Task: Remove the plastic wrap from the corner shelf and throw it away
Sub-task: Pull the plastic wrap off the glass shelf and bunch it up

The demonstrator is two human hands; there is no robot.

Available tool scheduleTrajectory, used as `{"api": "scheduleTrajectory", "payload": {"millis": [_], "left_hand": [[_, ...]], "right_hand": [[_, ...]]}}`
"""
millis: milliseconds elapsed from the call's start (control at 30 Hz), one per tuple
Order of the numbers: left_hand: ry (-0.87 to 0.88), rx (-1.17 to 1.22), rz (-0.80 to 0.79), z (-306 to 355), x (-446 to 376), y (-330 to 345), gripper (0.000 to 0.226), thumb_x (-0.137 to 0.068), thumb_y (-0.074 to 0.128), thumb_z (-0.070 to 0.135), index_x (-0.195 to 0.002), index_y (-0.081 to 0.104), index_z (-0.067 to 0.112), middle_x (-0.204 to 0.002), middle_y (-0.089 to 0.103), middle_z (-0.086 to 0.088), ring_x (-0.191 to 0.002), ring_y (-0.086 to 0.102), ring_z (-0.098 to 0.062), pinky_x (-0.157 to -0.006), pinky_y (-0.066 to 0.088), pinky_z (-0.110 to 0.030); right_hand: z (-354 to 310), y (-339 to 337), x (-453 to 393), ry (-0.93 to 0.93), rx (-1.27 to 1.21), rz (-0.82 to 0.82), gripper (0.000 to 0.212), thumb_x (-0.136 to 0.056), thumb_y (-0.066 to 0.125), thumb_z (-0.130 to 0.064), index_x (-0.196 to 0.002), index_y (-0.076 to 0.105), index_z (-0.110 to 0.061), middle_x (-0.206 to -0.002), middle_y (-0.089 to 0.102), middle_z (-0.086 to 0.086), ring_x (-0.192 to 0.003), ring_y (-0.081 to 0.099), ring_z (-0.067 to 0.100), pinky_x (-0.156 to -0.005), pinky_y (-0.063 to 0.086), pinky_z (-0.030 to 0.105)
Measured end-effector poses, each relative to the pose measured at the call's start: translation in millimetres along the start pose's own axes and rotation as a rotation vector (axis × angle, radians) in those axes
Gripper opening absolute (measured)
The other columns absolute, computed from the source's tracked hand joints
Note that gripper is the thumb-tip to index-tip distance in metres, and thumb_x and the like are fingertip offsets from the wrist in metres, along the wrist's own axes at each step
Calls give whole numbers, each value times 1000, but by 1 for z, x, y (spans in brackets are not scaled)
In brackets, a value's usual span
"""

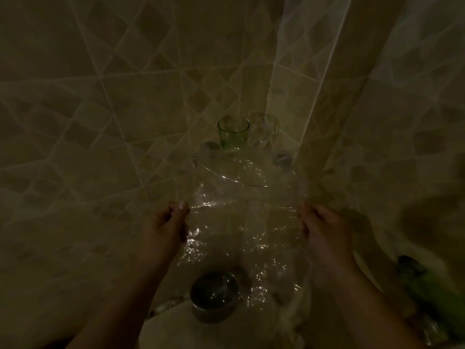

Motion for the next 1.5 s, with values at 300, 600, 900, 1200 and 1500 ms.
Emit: {"api": "scheduleTrajectory", "payload": {"millis": [300,600,900,1200,1500], "left_hand": [[-156,251,-60,1,-5,-12,30,-98,43,35,-99,56,8,-74,71,-1,-64,66,-15,-50,48,-28],[-258,329,-113,-16,-3,-1,24,-95,51,26,-74,64,24,-56,59,11,-51,52,-3,-44,43,-18],[-166,137,-18,-14,-15,7,22,-97,48,23,-85,64,15,-46,62,4,-37,48,-1,-36,37,-13],[-134,95,-124,-20,-29,4,23,-97,49,24,-89,67,11,-62,56,-16,-40,40,-5,-38,34,-15],[-170,205,-146,-21,-28,-4,24,-97,46,22,-93,65,9,-55,57,-6,-38,44,-5,-37,35,-15]], "right_hand": [[5,9,-6,-46,-6,-110,28,-92,58,-18,-72,67,-35,-51,58,-11,-44,46,1,-42,39,15],[32,3,-11,253,-163,-225,42,-59,84,-50,-91,75,-23,-78,77,-3,-73,70,14,-61,54,30],[30,4,-18,34,100,-137,12,-86,64,-35,-78,71,-29,-53,65,-10,-46,56,1,-43,44,19],[26,1,-36,46,24,-53,21,-80,66,-38,-67,66,-21,-46,52,-11,-43,43,3,-42,36,17],[38,-5,-34,148,-41,-243,19,-71,75,-32,-80,74,-16,-63,68,1,-60,58,18,-58,46,29]]}}
Point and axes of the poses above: each hand's wrist, its own x-axis away from the middle knuckle, its own y-axis out of the palm, z = x × y, the point moved 2 cm from there along -x, towards the middle knuckle
